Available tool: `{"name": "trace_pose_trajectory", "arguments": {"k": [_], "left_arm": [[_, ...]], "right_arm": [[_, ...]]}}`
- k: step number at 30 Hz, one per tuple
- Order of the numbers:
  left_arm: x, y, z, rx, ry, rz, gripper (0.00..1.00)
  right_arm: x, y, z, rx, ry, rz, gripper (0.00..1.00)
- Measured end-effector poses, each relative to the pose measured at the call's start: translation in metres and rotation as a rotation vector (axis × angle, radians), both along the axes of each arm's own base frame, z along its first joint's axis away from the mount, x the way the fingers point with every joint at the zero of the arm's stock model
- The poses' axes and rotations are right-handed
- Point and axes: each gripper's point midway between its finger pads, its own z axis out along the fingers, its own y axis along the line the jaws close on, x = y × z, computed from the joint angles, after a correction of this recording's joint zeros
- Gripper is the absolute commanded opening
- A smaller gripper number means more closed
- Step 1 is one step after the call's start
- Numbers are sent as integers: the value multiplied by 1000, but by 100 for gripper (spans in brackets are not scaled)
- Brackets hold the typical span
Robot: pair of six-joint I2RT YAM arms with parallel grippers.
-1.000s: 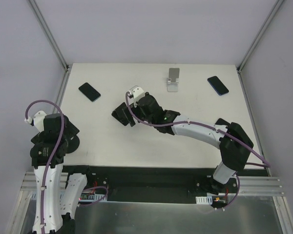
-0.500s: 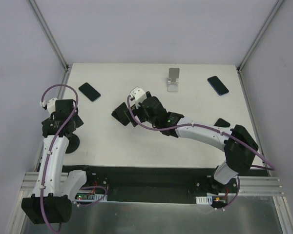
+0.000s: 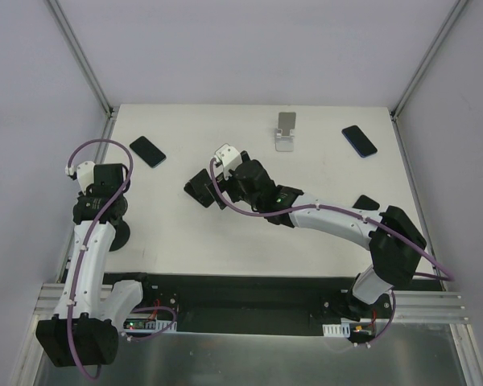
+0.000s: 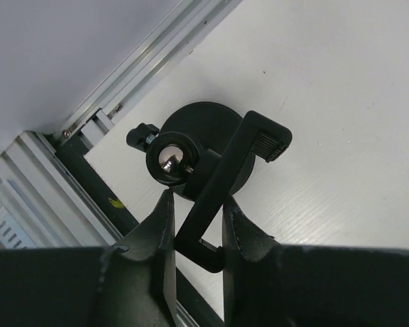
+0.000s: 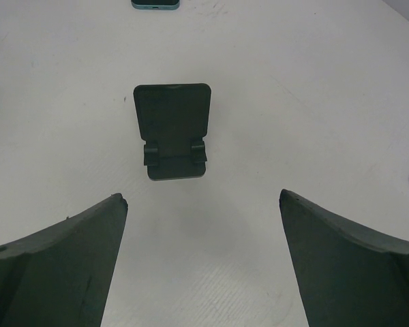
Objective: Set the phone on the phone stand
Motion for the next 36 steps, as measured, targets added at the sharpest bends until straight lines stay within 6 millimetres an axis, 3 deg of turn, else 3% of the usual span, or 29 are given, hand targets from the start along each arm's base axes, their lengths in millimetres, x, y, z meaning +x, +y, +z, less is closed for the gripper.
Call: {"name": "trace_pose_trajectory", "arguments": {"k": [8,11,14,20,24,27,31,36], "left_arm": [[3,-2,4,-1,-4,-49,0],[6,-12,14,-35,-37,-111,0],[13,-27,40,-82,-132,-202,0],[34,-68,120,-151,-419,-447,0],[55,-122,160,-242,-561,-735,0],[67,-189,171,-311,-568,-1040,0],[74,-277,157,-394,-476,-1392,0],[79,-351,119,-385,-312,-1661,0]], "right_arm": [[1,-1,-1,4,-7,-9,96],[2,-3,-4,3,-12,-19,96],[3,-7,-8,0,-14,-33,96],[11,-32,-9,58,-11,-127,96],[26,-73,-3,148,-20,-281,96],[39,-110,2,221,-28,-407,96],[52,-160,1,303,-30,-560,96],[57,-210,5,341,-64,-684,96]]}}
